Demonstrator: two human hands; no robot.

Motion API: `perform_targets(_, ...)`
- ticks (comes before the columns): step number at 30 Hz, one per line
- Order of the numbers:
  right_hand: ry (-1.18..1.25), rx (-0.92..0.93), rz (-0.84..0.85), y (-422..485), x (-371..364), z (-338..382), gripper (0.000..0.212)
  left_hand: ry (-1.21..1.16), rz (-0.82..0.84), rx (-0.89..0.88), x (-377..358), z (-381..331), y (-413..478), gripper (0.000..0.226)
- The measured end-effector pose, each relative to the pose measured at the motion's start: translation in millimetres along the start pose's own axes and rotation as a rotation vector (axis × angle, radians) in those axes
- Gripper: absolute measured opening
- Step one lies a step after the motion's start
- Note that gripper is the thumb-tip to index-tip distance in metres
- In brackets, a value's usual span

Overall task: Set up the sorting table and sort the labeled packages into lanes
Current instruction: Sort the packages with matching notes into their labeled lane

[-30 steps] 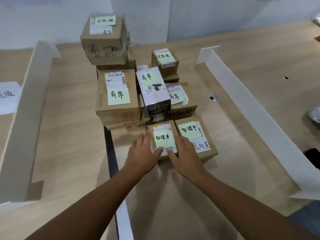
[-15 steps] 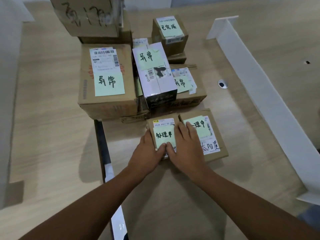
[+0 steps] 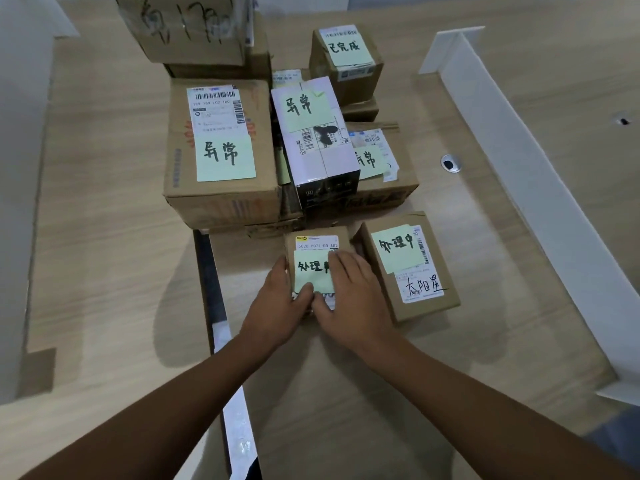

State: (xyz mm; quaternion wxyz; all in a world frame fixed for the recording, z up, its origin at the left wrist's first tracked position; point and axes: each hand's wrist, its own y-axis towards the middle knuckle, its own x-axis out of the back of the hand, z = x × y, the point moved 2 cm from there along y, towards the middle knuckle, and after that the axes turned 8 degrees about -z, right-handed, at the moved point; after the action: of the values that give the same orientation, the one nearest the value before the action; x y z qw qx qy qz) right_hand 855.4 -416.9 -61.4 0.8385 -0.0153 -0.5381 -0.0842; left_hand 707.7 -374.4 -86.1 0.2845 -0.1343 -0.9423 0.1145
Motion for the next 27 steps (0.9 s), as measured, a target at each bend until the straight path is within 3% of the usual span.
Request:
perform_targets(6,0.195,-0.152,0.023,11,-4,-13,0.076,0.003,-0.029,0.008,-4,2,-5,0.042)
perform_targets(12,0.273,-0.146,0.044,5,3,-17,0.076,0.007,-0.033,-0.007,2,-9,-16,0.043)
perform_targets(19,0.342,0.096,0.016,-7,51,36,0.082,-0.052,-0.193,-0.088,76,-34,-82,0.043)
perform_targets(27,0.48,0.527,0.054,-31,73,209,0.085,-0.012,-0.649,-0.103,218,-26,-210,0.04)
